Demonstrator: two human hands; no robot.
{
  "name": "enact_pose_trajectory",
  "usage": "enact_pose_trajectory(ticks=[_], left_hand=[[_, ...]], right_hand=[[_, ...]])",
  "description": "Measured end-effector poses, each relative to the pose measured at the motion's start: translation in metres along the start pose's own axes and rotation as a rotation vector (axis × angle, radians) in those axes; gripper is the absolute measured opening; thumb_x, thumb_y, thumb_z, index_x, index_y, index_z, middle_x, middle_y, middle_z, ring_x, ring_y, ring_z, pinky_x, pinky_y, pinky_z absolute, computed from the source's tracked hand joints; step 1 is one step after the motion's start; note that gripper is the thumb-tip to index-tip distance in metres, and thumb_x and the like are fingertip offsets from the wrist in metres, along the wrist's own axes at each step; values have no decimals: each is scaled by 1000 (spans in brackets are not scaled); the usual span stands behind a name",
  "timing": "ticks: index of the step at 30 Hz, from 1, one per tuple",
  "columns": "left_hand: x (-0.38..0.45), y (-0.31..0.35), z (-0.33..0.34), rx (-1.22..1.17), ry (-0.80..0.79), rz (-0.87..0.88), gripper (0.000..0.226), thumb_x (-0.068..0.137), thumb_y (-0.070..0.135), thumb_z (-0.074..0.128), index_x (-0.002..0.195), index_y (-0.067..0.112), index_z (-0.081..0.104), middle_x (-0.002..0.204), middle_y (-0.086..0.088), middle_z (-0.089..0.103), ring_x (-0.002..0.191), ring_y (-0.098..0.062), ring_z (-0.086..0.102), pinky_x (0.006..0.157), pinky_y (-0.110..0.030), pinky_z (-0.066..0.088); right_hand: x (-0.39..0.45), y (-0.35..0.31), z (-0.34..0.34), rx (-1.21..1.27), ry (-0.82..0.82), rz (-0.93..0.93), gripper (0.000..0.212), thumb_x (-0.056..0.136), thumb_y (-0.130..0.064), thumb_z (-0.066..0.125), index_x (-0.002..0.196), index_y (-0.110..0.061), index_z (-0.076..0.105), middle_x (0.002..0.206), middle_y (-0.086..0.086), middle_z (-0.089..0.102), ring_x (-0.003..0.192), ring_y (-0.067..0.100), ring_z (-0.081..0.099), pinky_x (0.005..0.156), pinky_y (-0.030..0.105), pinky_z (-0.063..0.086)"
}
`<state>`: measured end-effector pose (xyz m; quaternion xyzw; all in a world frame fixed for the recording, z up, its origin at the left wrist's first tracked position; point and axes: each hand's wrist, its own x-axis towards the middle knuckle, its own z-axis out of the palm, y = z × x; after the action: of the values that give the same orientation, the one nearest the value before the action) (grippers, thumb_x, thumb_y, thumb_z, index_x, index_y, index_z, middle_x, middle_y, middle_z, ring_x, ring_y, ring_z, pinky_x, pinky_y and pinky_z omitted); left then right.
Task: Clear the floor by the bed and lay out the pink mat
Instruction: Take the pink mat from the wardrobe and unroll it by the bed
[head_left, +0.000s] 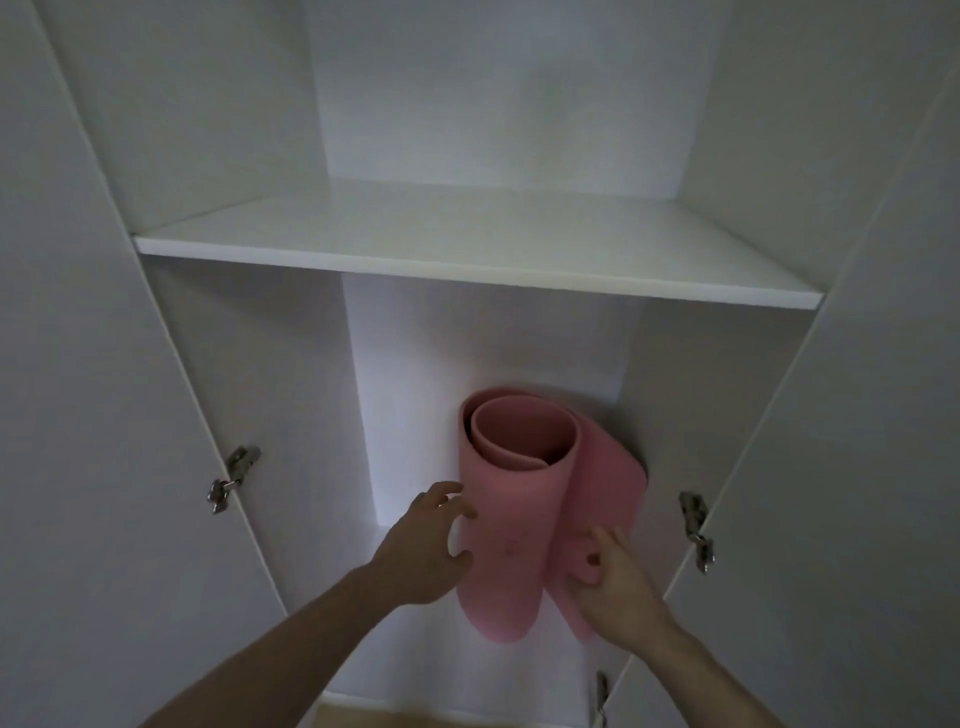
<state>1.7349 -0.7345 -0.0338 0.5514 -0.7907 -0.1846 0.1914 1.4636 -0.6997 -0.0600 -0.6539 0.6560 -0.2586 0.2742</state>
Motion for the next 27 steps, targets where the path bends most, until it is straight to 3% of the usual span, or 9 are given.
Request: enact_pose_trajectory(ticks=[5,8,11,17,21,27], left_hand=[[87,-29,16,-27,-111,-58,51,80,31,68,130,30,54,155,9,27,137,-15,40,106,-29,42],[149,-55,26,-66,-179,-132,54,78,32,69,130,27,54,151,5,31,132,-17,43,103,-27,43],[196,-84,40,-149,-212,-238,68,69,40,66,133,23,52,147,0,33,125,-20,49,101,-32,48],[277,-142,73,-212,-332,-398,82,75,37,75,147,25,37,150,-6,23,118,-31,54,79,-30,57],[305,-163,81,-13,-435,-303,91,77,42,70,154,28,24,160,-8,6,129,-36,49,99,-39,51],[326,-169,94,221,-500,-70,89,84,33,67,157,32,15,165,0,-9,137,-33,38,108,-41,45]], right_hand=[[42,13,-11,-29,85,38,51,75,-12,76,121,-27,61,113,-9,49,109,19,58,97,33,48],[93,28,-7,-77,133,95,55,73,-11,76,126,-18,62,123,1,55,118,22,55,101,29,43],[146,39,2,-73,162,183,64,73,-18,76,134,-14,58,137,8,54,128,31,51,108,37,42],[254,61,-2,-204,187,459,90,84,-44,72,158,-20,28,162,14,24,152,33,19,124,42,22],[289,85,-14,-242,185,661,93,88,-49,70,159,-12,22,165,16,17,153,36,16,122,48,24],[315,131,-6,-124,170,776,106,84,-51,76,161,-8,16,163,21,24,149,43,25,120,54,29]])
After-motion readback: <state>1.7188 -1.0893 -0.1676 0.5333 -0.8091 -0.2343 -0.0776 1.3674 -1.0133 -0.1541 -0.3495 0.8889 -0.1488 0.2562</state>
